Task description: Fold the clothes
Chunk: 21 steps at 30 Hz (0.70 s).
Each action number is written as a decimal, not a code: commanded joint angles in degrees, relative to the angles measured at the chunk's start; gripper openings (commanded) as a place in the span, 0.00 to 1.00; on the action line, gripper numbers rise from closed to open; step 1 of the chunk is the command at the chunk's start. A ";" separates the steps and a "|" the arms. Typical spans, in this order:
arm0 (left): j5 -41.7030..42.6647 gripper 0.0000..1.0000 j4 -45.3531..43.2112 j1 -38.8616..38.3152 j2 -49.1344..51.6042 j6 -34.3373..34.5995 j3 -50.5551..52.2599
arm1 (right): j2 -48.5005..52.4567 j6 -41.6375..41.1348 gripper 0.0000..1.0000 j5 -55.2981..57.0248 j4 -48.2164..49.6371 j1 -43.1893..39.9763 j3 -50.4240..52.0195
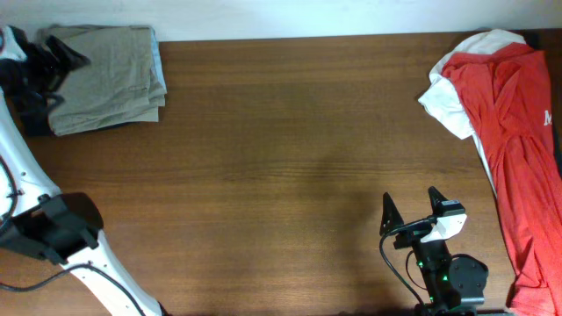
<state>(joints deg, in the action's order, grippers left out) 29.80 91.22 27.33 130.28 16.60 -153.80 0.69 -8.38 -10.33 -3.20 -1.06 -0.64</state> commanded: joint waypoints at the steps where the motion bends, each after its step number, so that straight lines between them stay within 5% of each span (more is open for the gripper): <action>1: 0.15 0.99 -0.31 -4.46 -18.23 0.09 19.23 | -0.48 0.39 0.99 0.92 -0.39 0.26 0.33; 7: -2.99 0.99 -0.22 -27.69 -57.94 0.09 61.05 | -0.48 0.39 0.99 0.92 -0.42 0.26 0.33; 9: -3.43 0.99 -1.11 -28.55 -66.82 0.09 68.61 | -0.48 0.39 0.99 0.92 -0.39 0.26 0.33; 13: -11.34 0.99 -28.30 -30.45 -84.46 0.09 87.10 | -0.48 0.39 0.99 0.92 -0.42 0.26 0.33; 15: -13.11 0.99 -53.90 -33.24 -96.02 0.13 105.92 | -0.48 0.39 0.99 0.92 -0.42 0.26 0.33; 21: -17.27 0.99 -85.11 -32.41 -115.89 0.09 138.92 | -0.48 0.39 0.99 0.92 -0.42 0.26 0.33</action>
<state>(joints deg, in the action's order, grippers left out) 14.26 14.83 -5.32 21.63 16.95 -22.70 0.69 -8.38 -9.85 -3.22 -1.06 -0.62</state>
